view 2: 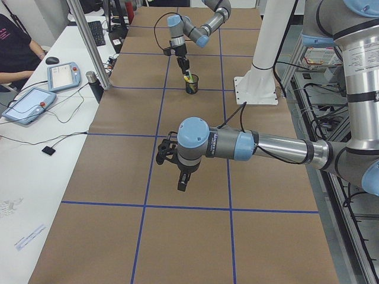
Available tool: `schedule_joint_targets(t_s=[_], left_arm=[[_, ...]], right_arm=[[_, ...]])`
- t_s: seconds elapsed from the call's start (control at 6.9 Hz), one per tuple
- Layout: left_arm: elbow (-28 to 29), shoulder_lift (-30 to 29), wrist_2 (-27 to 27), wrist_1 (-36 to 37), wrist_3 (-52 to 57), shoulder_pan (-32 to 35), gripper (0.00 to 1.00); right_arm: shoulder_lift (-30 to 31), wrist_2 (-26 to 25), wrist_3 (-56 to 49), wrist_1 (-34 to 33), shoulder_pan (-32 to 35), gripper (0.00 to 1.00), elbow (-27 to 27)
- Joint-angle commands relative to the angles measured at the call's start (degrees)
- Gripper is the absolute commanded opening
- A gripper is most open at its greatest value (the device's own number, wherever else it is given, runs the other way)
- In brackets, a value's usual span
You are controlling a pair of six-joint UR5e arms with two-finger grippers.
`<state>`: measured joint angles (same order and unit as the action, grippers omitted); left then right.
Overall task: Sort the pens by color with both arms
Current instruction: 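Close the right gripper on the blue marker and lift it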
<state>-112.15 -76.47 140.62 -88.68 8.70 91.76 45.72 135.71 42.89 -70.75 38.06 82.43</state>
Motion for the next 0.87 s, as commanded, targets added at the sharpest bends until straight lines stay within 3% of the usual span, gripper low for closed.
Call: schedule_joint_targets(t_s=[0.0,0.29,0.73], left_arm=[[0.0,0.0,0.0,0.0,0.0,0.0,0.99],[0.0,0.0,0.0,0.0,0.0,0.0,0.99],[0.0,0.0,0.0,0.0,0.0,0.0,0.99]], right_arm=[[0.7,0.1,0.0,0.0,0.0,0.5,0.1],[0.6,0.2,0.0,-0.1,-0.1,0.36,0.1],[0.8,0.2,0.0,-0.3,-0.1,0.33,0.1]])
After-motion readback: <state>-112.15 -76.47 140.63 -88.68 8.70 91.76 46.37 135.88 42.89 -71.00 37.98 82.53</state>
